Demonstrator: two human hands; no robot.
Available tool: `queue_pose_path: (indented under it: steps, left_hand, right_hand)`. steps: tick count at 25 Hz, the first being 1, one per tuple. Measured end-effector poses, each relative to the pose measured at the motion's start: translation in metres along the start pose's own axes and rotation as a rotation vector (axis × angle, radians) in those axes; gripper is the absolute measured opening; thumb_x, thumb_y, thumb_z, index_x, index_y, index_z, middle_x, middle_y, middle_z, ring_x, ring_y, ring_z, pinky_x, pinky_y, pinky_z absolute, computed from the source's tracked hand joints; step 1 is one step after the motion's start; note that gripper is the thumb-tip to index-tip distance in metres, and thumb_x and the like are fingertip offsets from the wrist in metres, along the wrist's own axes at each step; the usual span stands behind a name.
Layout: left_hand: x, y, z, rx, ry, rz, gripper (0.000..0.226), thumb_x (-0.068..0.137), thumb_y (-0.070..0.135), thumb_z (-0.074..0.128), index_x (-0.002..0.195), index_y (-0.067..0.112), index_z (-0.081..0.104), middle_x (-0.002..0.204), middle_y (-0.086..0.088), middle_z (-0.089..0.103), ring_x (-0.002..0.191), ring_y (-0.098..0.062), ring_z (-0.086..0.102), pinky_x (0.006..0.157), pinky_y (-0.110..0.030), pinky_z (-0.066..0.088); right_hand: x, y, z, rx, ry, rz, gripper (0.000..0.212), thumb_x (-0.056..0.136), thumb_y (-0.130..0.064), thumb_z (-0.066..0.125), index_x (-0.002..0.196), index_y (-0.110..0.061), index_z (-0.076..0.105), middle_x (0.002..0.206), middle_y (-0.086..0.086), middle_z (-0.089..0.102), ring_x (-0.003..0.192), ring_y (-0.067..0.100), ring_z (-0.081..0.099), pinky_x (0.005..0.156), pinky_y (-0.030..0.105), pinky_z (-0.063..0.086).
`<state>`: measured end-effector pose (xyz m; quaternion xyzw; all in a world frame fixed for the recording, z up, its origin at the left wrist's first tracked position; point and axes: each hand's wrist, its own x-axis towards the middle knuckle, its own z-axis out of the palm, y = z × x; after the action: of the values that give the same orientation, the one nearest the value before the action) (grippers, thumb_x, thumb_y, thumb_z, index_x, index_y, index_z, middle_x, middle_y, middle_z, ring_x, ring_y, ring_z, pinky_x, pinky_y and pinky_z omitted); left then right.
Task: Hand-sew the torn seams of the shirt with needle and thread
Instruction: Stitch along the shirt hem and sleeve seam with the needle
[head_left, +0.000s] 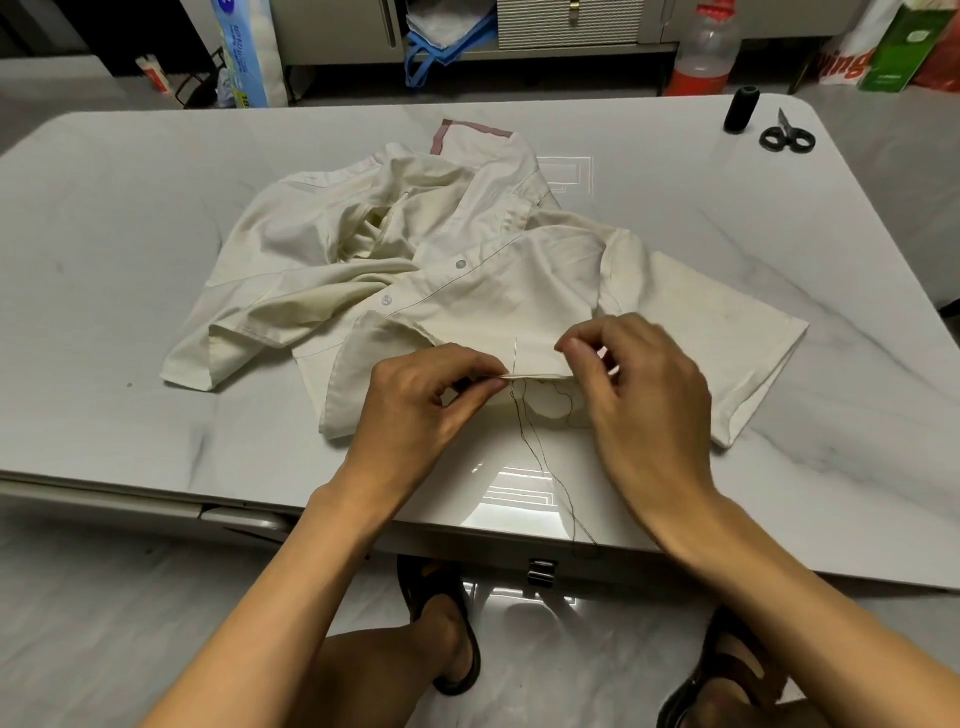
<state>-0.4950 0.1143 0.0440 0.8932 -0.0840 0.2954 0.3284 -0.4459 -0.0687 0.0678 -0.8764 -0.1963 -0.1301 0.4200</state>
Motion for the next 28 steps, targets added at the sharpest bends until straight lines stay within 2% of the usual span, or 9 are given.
queue_pose_path:
  steps: [2, 5, 8, 12, 15, 19, 22, 26, 28]
  left_hand:
    - [0.0, 0.001, 0.001, 0.021, 0.003, 0.033, 0.01, 0.083, 0.012, 0.079, 0.089, 0.004, 0.077, 0.082, 0.0, 0.074, 0.071, -0.009, 0.067, 0.066, -0.028, 0.055]
    - [0.0, 0.002, 0.001, 0.053, 0.0, 0.06, 0.01, 0.084, 0.012, 0.078, 0.088, 0.004, 0.075, 0.08, -0.001, 0.074, 0.071, -0.009, 0.066, 0.066, -0.029, 0.055]
    - [0.0, 0.002, 0.0, 0.054, -0.022, 0.058, 0.01, 0.084, 0.013, 0.077, 0.088, 0.004, 0.074, 0.079, 0.0, 0.073, 0.071, -0.009, 0.066, 0.066, -0.029, 0.054]
    - [0.001, 0.003, 0.001, 0.04, -0.032, 0.055, 0.01, 0.085, 0.014, 0.078, 0.088, 0.005, 0.074, 0.079, 0.0, 0.073, 0.072, -0.008, 0.067, 0.066, -0.029, 0.054]
    - [0.002, 0.005, 0.001, 0.007, -0.032, 0.034, 0.011, 0.084, 0.014, 0.079, 0.086, 0.004, 0.075, 0.078, 0.0, 0.073, 0.071, -0.009, 0.067, 0.065, -0.03, 0.055]
    - [0.001, 0.005, -0.001, -0.036, -0.05, -0.019, 0.009, 0.084, 0.013, 0.078, 0.085, 0.005, 0.074, 0.076, 0.002, 0.072, 0.07, -0.006, 0.066, 0.064, -0.03, 0.055]
    - [0.001, 0.006, -0.002, -0.053, -0.07, -0.038, 0.007, 0.084, 0.011, 0.078, 0.086, 0.005, 0.074, 0.077, 0.003, 0.072, 0.072, -0.006, 0.067, 0.065, -0.027, 0.054]
    - [-0.002, 0.006, -0.004, -0.057, -0.086, -0.082, 0.007, 0.084, 0.009, 0.076, 0.09, 0.006, 0.076, 0.081, 0.005, 0.074, 0.077, -0.004, 0.069, 0.069, -0.028, 0.056]
    - [-0.002, 0.004, -0.006, -0.063, -0.093, -0.112, 0.01, 0.085, 0.01, 0.073, 0.094, 0.007, 0.076, 0.085, 0.005, 0.074, 0.08, -0.003, 0.07, 0.072, -0.026, 0.058]
  right_hand:
    - [0.011, 0.006, 0.001, 0.065, -0.106, 0.046, 0.011, 0.093, -0.024, 0.063, 0.089, -0.025, 0.073, 0.096, -0.01, 0.063, 0.093, 0.011, 0.053, 0.078, 0.022, 0.038]
    - [0.012, 0.006, 0.008, 0.197, -0.301, 0.148, 0.01, 0.088, -0.028, 0.069, 0.082, -0.028, 0.077, 0.099, -0.013, 0.066, 0.099, 0.004, 0.056, 0.087, 0.026, 0.041]
    - [0.013, 0.004, 0.009, 0.362, -0.371, 0.238, 0.006, 0.082, -0.024, 0.075, 0.078, -0.025, 0.078, 0.094, -0.012, 0.069, 0.094, 0.001, 0.062, 0.085, 0.023, 0.045]
    - [0.012, 0.003, 0.01, 0.523, -0.351, 0.351, 0.004, 0.081, -0.018, 0.076, 0.077, -0.018, 0.077, 0.086, -0.008, 0.072, 0.084, 0.005, 0.065, 0.079, 0.023, 0.047]
    - [0.016, 0.0, 0.007, 0.688, -0.213, 0.447, 0.008, 0.088, -0.015, 0.069, 0.086, -0.011, 0.075, 0.087, -0.001, 0.075, 0.083, 0.006, 0.067, 0.078, 0.016, 0.048]
    - [0.024, -0.001, 0.002, 0.981, -0.105, 0.557, 0.013, 0.101, -0.01, 0.05, 0.093, -0.005, 0.059, 0.086, 0.008, 0.075, 0.08, 0.018, 0.072, 0.082, 0.026, 0.057]
    - [0.023, -0.005, 0.003, 0.97, -0.108, 0.552, 0.006, 0.097, -0.004, 0.055, 0.094, -0.003, 0.061, 0.071, 0.004, 0.07, 0.07, 0.016, 0.068, 0.078, 0.027, 0.058]
    - [0.022, -0.002, 0.001, 0.95, -0.123, 0.472, 0.015, 0.096, -0.005, 0.058, 0.109, -0.002, 0.066, 0.075, 0.004, 0.071, 0.078, 0.016, 0.07, 0.082, 0.024, 0.056]
    - [0.022, -0.002, 0.001, 0.943, -0.111, 0.447, 0.016, 0.096, -0.004, 0.058, 0.108, -0.002, 0.068, 0.075, 0.004, 0.072, 0.078, 0.017, 0.071, 0.081, 0.023, 0.055]
